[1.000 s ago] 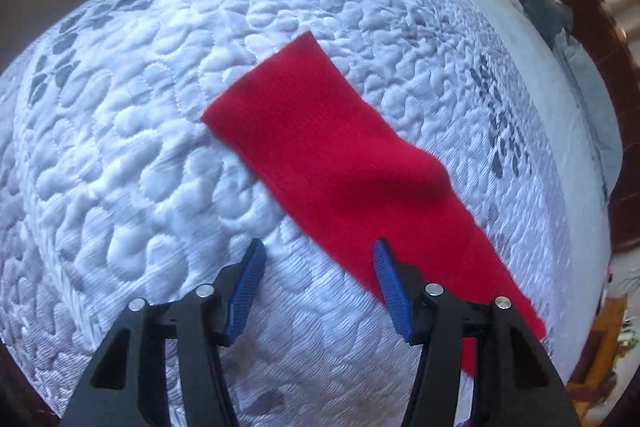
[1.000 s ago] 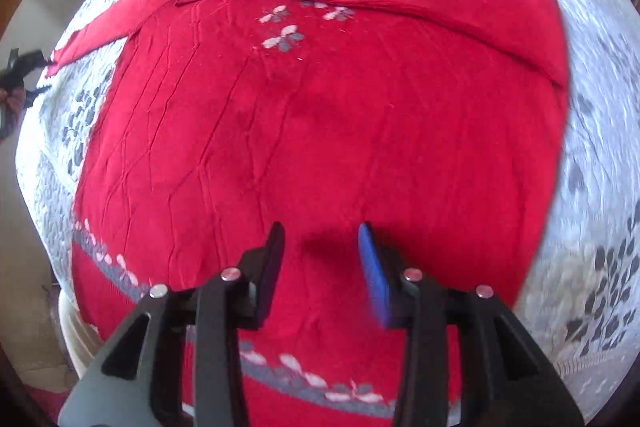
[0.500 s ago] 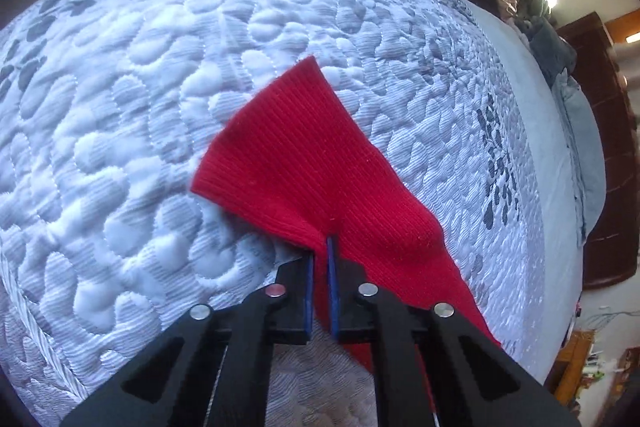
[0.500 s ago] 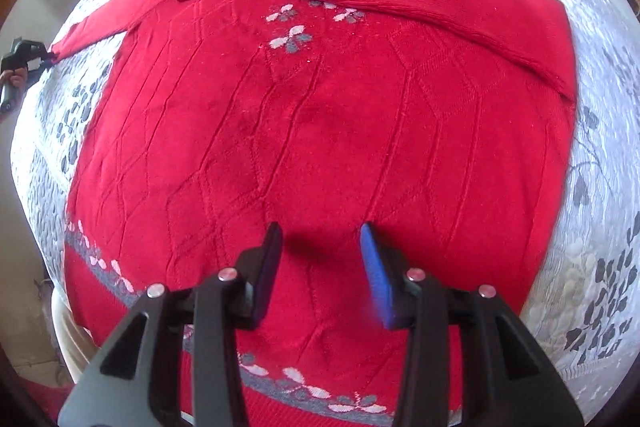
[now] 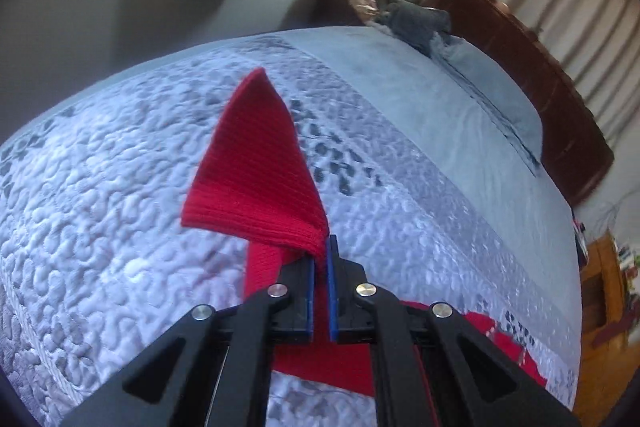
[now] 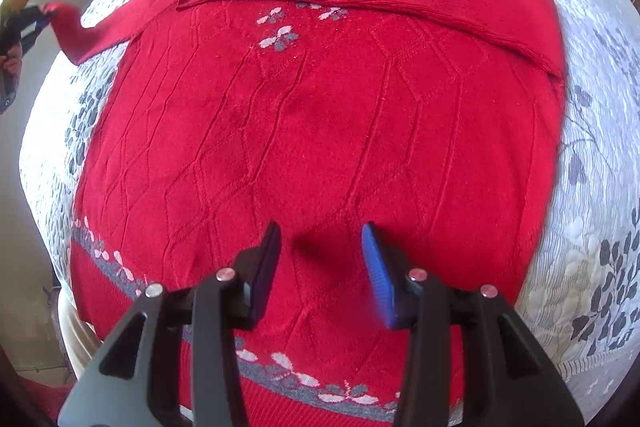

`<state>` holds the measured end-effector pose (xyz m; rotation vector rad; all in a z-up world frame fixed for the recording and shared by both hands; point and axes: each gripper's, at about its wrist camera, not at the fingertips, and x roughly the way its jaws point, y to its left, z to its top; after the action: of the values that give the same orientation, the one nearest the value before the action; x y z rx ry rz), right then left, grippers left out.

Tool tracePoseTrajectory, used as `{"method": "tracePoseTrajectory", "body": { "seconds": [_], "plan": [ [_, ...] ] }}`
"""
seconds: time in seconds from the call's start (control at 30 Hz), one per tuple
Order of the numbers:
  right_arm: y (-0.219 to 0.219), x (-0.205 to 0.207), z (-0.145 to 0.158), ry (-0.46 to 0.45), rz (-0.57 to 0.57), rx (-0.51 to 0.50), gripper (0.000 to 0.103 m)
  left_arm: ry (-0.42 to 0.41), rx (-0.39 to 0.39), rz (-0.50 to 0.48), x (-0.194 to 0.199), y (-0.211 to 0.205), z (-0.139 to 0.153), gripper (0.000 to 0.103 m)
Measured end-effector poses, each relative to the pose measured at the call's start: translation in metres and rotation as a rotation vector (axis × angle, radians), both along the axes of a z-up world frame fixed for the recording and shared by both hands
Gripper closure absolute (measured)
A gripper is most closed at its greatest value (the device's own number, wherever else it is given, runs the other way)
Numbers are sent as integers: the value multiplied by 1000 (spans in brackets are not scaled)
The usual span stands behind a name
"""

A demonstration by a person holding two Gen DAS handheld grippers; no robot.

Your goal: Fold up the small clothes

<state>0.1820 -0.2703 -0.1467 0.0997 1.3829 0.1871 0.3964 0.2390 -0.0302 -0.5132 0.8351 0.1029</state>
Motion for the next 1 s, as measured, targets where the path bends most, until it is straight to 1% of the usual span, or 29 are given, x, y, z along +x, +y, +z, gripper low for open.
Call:
{"method": "tracePoseTrajectory", "body": {
  "seconds": [0.1,0.2,0.23,0.33,0.4,0.5,0.57,0.63,0.67,0.7,0.73,0.77,0.8,0.87,0.93,1.0],
  "plan": [
    [-6,-3,1,-3,-15,13,61,-27,30,-145,4,-69,10,98],
    [-19,-8,4,-9,-33,20,60,-37,41,-271,3,-131,9,98],
    [-23,-10,4,-11,-39,24,60,-39,46,-321,2,-158,5,98],
    [-31,-13,6,-16,-49,25,60,-16,48,-419,-5,-212,-15,98],
    [-35,-14,6,-20,-51,21,60,2,55,-459,-10,-239,-30,98],
    [-39,-15,4,-19,-53,26,60,57,39,-516,-15,-267,-57,98],
    [-42,-15,3,-17,-55,34,58,121,39,-581,-16,-285,-74,97],
    [-43,-14,3,-18,-53,37,55,179,54,-644,-23,-297,-85,96],
    [-43,-14,3,-20,-49,36,54,189,67,-689,-29,-300,-86,95],
    [-41,-13,2,-21,-45,34,54,190,86,-720,-42,-303,-86,90],
    [-40,-11,1,-22,-42,32,54,185,87,-738,-49,-301,-84,84],
    [-39,-10,1,-22,-39,30,54,171,74,-755,-61,-294,-80,73],
    [-38,-7,1,-22,-38,28,54,154,78,-755,-72,-285,-76,65],
    [-35,-1,3,-30,-35,33,54,151,152,-703,-83,-268,-68,62],
    [-28,10,6,-39,-28,52,54,158,219,-621,-91,-244,-68,61],
    [-18,27,10,-42,-15,71,54,212,243,-520,-88,-223,-74,60]
  ]
}}
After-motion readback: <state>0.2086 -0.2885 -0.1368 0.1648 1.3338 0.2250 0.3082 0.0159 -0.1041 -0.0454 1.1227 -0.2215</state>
